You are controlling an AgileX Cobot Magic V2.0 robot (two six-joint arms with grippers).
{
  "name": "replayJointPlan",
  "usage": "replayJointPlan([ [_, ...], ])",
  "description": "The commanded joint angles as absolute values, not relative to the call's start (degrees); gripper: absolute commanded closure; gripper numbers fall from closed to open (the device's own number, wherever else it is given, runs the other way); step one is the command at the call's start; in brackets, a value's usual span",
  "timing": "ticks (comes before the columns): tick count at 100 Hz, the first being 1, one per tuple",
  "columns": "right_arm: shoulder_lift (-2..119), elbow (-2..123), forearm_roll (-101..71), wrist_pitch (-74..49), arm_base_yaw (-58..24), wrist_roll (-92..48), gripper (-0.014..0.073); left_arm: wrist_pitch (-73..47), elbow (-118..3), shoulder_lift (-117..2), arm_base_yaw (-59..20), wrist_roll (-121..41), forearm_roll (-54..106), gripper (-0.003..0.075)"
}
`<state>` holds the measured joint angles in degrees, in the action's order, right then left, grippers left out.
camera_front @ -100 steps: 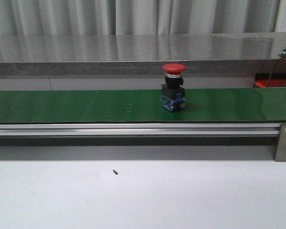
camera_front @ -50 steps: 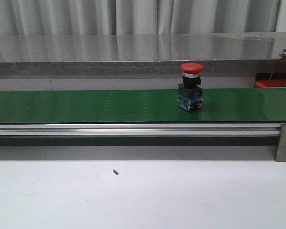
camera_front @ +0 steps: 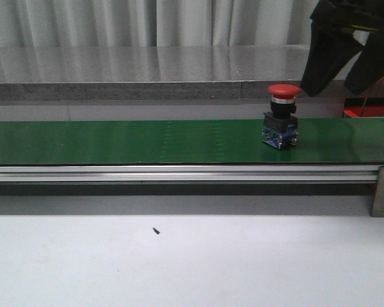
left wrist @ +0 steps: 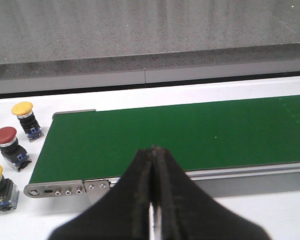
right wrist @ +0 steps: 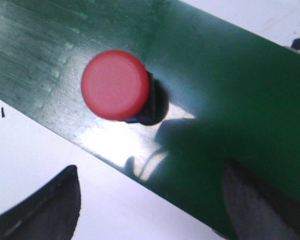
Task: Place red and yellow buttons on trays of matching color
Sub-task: 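Lift the red button off the belt with the right gripper toward the red tray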
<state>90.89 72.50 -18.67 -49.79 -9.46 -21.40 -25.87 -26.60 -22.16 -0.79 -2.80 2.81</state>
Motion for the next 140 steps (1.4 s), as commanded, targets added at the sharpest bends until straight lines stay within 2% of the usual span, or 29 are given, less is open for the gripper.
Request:
replayJointPlan([
  [1, 90.36, 75.79, -19.38, -47.66, -10.29, -22.01, 0.0015, -22.04, -28.07, -22.42, -1.29, -2.35, 3.20, 0.0740],
  [37, 97.12, 81.11, -17.65, -46.76, -10.68, -22.01, 0.0036, -22.04, -28.07, -22.42, -1.29, -2.35, 3.20, 0.0740],
  [44, 98.16, 81.62, -17.65, -47.19, -10.68, -22.01, 0.0083, -22.04, -28.07, -22.42, -1.29, -2.35, 3.20, 0.0740],
  [68, 98.78, 81.74, -17.56, -48.70, -10.56, -21.75, 0.0346, -22.04, -28.07, -22.42, -1.29, -2.35, 3.20, 0.0740],
  [78, 98.78, 82.62, -16.68, -50.33, -10.23, -21.25, 0.0412, -22.04, -28.07, -22.42, -1.29, -2.35, 3.20, 0.0740],
  [95, 98.78, 88.10, -15.78, -53.91, -7.20, -20.95, 0.0415, -22.04, -28.07, -22.42, -1.29, -2.35, 3.20, 0.0740],
  [119, 99.36, 99.71, -15.73, -55.02, 3.37, -20.95, 0.0415, -22.04, -28.07, -22.42, -1.29, -2.35, 3.20, 0.0740],
  [140, 106.01, 109.60, -15.79, -56.01, 10.32, -20.95, 0.0415, -22.04, -28.07, -22.42, -1.29, -2.35, 3.20, 0.0740],
])
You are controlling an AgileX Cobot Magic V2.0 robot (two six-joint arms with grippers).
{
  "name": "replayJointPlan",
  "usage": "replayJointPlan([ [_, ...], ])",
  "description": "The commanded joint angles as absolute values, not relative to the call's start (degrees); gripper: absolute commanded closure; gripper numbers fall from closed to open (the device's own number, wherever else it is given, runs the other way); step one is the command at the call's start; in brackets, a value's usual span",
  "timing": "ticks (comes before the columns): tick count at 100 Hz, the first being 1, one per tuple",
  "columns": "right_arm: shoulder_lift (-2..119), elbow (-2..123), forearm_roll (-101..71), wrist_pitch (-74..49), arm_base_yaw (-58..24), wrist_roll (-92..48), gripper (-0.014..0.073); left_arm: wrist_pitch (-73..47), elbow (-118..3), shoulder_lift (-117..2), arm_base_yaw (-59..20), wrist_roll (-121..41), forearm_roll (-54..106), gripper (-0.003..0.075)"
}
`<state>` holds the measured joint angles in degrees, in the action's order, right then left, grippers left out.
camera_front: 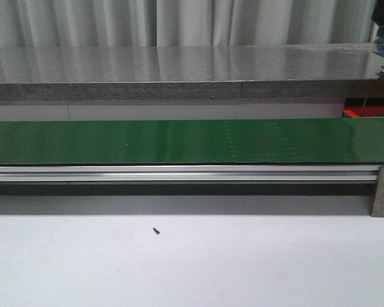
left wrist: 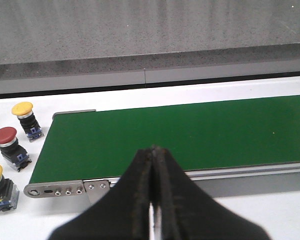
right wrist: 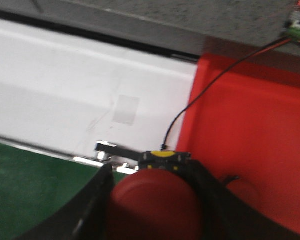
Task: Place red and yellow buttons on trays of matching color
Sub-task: 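Lift the red button off the belt with the right gripper toward the red tray, then lower the red button into the red tray and open the right gripper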
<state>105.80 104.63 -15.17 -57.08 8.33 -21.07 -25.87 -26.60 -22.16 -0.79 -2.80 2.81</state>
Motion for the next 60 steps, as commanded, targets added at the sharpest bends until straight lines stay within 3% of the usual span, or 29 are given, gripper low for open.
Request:
replayJointPlan([
  [1, 106.63, 109.93, -15.79, -56.09, 10.45, -20.95, 0.0415, -22.04, -28.07, -22.42, -1.29, -2.35, 3.20, 0.0740],
  [38, 122.84, 123.94, -15.61, -56.01, 12.32, -20.95, 0.0415, -22.04, -28.07, -22.42, -1.29, -2.35, 3.20, 0.0740],
  [60, 126.62, 125.18, -15.55, -55.75, 13.63, -20.95, 0.0415, -22.04, -28.07, -22.42, -1.29, -2.35, 3.20, 0.0740],
])
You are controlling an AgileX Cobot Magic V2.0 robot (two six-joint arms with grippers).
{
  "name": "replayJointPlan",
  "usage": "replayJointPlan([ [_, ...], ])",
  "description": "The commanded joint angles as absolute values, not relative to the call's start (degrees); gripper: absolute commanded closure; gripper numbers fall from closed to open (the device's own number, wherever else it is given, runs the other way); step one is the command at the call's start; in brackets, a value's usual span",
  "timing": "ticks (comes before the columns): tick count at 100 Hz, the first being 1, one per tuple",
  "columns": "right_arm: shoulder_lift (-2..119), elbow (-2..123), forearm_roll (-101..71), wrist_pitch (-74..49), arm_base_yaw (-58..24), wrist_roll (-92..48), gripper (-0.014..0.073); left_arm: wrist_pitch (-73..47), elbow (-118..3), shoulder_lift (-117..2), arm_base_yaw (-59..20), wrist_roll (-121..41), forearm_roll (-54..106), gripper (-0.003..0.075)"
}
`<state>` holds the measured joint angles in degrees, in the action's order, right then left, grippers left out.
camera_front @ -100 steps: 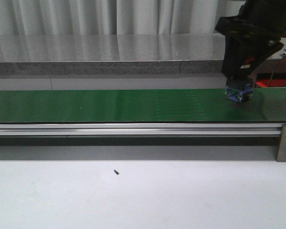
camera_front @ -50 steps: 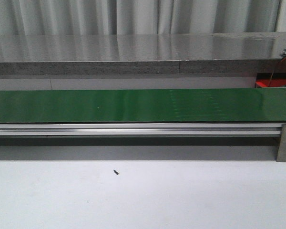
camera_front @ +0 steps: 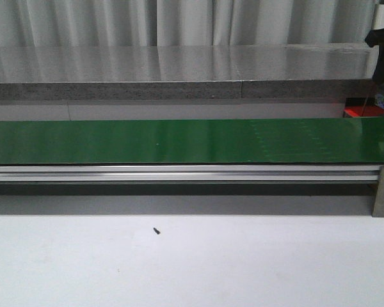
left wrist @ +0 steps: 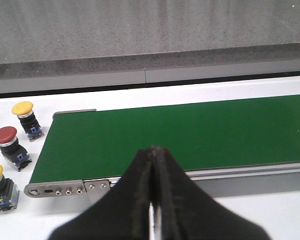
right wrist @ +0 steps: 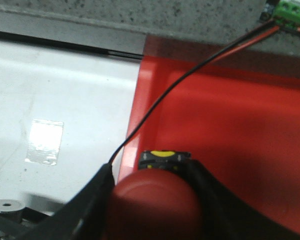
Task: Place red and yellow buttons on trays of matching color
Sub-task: 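Lower the red button into the red tray and open the right gripper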
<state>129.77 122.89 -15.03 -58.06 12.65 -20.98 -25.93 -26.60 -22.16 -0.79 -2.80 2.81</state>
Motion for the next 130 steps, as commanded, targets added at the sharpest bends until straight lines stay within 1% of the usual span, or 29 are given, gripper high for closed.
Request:
replayJointPlan([
  [1, 126.69, 125.18, -15.55, -55.76, 13.81, -20.95, 0.0415, -22.04, -28.07, -22.42, -1.29, -2.35, 3.20, 0.0740],
  [22, 128.78, 125.18, -15.61, -56.74, 15.33, -20.95, 0.0415, -22.04, -28.07, -22.42, -1.29, -2.35, 2.96, 0.0740],
  [70, 129.69, 125.12, -16.54, -58.68, 15.41, -20.95, 0.0400, -22.04, -28.07, -22.42, -1.29, -2.35, 2.86, 0.0740],
  [77, 129.69, 125.12, -16.85, -59.21, 15.41, -20.95, 0.0364, -22.04, -28.07, -22.42, -1.29, -2.35, 2.86, 0.0740],
  [96, 129.69, 125.12, -16.84, -60.15, 15.41, -20.95, 0.0189, -22.04, -28.07, -22.42, -1.29, -2.35, 2.86, 0.0740],
  [108, 129.69, 125.12, -16.84, -59.87, 15.41, -20.95, 0.0102, -22.04, -28.07, -22.42, -1.29, -2.35, 2.86, 0.0740],
  [117, 129.60, 125.12, -16.84, -59.67, 15.41, -20.95, 0.0073, -22.04, -28.07, -22.42, -1.29, -2.35, 2.86, 0.0740],
  [130, 128.36, 125.19, -16.55, -59.28, 15.41, -20.95, 0.0071, -22.04, -28.07, -22.42, -1.29, -2.35, 2.86, 0.0740],
])
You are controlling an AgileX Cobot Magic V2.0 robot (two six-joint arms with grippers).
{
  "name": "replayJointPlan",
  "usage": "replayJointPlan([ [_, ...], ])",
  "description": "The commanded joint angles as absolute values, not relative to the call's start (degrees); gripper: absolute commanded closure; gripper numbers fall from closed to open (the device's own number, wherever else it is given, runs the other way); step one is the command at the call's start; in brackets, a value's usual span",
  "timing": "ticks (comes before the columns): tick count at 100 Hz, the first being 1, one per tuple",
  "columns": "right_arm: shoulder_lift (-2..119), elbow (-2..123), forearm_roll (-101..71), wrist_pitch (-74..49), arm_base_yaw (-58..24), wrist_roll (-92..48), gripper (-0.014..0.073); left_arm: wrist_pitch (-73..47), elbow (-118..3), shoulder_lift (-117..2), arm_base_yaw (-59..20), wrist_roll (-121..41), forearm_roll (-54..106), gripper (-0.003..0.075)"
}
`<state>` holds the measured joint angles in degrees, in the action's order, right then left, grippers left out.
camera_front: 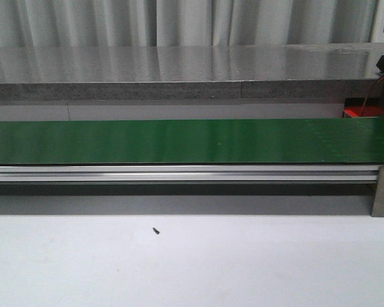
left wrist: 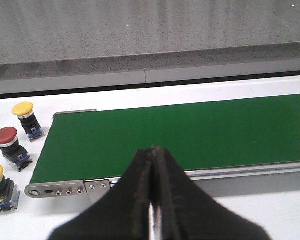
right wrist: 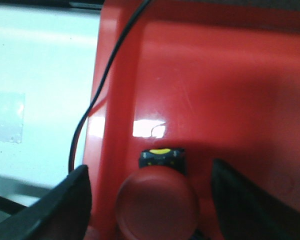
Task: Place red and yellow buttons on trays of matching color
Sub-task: 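Lower the red button into the red tray and open the right gripper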
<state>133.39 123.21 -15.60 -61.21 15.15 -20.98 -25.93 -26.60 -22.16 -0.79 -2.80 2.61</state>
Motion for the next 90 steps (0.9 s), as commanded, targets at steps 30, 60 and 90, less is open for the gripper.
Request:
replayJointPlan([
  [30, 119.90, 125.11, -16.31, -58.94, 15.22, -20.91, 0.0071, -22.04, -28.07, -22.42, -1.29, -2.35, 2.86, 0.0740],
  [60, 108.49, 120.93, -19.45, -60.57, 12.74, -22.54, 0.0071, -22.04, -28.07, -22.42, -1.29, -2.35, 2.86, 0.0740],
  [90, 88.59, 96.29, -19.40, -46.89, 7.82, -24.55, 0.0071, -22.04, -28.07, -22.42, -1.29, -2.35, 2.86, 0.0740],
])
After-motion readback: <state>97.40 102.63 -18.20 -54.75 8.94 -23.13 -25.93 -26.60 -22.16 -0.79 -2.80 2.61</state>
